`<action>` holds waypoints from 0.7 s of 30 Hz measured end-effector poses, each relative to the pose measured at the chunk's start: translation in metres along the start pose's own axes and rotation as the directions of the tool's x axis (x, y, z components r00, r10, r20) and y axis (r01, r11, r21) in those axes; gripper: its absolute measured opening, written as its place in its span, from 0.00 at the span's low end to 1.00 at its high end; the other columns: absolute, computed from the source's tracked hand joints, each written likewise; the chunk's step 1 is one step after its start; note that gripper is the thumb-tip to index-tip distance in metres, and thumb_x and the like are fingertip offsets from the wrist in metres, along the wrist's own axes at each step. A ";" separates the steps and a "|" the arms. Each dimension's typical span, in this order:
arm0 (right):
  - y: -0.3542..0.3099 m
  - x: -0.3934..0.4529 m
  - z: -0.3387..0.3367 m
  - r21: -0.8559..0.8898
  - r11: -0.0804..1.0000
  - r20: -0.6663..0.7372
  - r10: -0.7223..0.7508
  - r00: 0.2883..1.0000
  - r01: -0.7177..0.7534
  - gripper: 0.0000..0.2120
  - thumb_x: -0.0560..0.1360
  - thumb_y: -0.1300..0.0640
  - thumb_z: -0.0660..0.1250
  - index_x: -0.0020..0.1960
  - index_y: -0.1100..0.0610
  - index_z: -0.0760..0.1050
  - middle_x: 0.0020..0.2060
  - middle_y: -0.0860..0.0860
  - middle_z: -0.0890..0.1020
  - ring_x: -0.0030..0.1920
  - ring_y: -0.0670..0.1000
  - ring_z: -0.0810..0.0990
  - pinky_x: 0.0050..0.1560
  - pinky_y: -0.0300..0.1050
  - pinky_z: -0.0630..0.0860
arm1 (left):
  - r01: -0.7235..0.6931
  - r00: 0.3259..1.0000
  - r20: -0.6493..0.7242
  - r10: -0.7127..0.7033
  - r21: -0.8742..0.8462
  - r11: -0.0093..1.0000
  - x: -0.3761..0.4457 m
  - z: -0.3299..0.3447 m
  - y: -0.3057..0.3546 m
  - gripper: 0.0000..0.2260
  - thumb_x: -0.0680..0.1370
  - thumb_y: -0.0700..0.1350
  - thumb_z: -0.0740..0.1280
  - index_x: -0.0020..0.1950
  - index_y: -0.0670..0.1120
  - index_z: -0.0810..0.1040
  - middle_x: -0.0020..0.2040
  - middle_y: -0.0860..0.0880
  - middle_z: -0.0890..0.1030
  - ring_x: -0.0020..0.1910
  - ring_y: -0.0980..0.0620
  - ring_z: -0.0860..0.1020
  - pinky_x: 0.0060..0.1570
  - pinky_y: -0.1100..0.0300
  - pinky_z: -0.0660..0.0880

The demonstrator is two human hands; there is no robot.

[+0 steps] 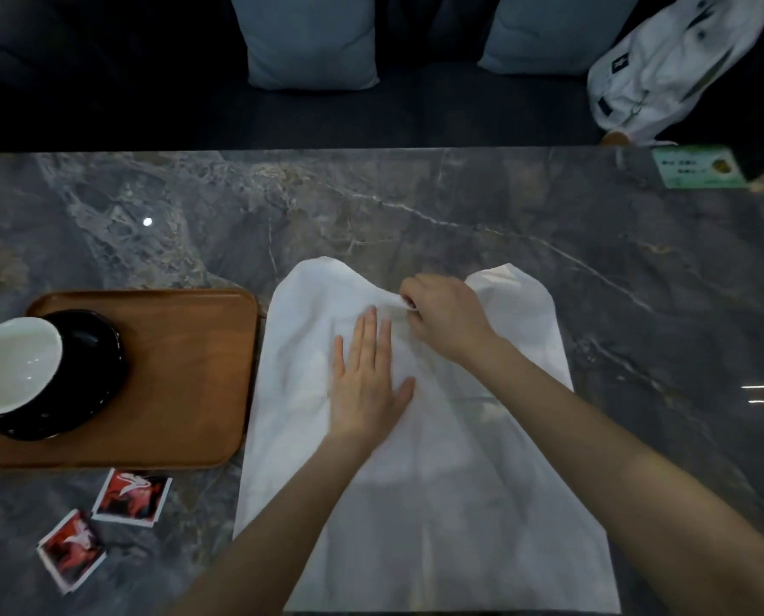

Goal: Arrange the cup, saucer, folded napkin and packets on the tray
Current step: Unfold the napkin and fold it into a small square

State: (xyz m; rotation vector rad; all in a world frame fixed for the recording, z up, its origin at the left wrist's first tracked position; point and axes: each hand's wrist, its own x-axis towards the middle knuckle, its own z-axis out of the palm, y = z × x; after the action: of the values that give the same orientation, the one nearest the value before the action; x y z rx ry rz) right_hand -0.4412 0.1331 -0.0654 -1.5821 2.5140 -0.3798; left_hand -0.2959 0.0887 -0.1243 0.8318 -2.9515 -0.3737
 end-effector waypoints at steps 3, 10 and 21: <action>-0.008 -0.022 -0.003 -0.008 0.999 0.006 -0.039 0.999 0.039 0.06 0.73 0.63 0.61 0.48 0.62 0.74 0.45 0.59 0.81 0.47 0.60 0.77 0.46 0.51 0.67 | -0.093 0.977 -0.179 0.118 0.138 0.986 0.010 -0.028 0.006 0.42 0.65 0.54 0.73 0.72 0.43 0.58 0.72 0.40 0.65 0.72 0.44 0.61 0.66 0.41 0.58; -0.019 -0.064 -0.008 -0.015 0.992 0.050 -0.122 0.991 0.122 0.05 0.67 0.67 0.64 0.42 0.65 0.74 0.40 0.62 0.81 0.42 0.61 0.79 0.42 0.53 0.67 | -0.287 0.925 -0.140 0.354 0.356 0.890 0.009 -0.065 -0.004 0.07 0.65 0.40 0.73 0.42 0.46 0.82 0.40 0.49 0.85 0.52 0.49 0.81 0.65 0.40 0.64; 0.022 -0.104 -0.010 -0.502 0.860 0.284 0.063 0.957 0.093 0.10 0.73 0.64 0.57 0.53 0.57 0.73 0.50 0.55 0.81 0.59 0.57 0.69 0.55 0.50 0.63 | -0.391 0.910 -0.123 0.396 0.061 0.918 -0.043 -0.074 -0.035 0.11 0.58 0.30 0.76 0.39 0.39 0.84 0.37 0.41 0.85 0.35 0.43 0.84 0.32 0.54 0.80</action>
State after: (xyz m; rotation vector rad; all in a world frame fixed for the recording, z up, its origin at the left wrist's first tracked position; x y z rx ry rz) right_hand -0.4177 0.2377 -0.0630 -1.6627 2.4825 0.5403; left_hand -0.2326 0.0666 -0.0607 0.2328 -2.9048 -0.2307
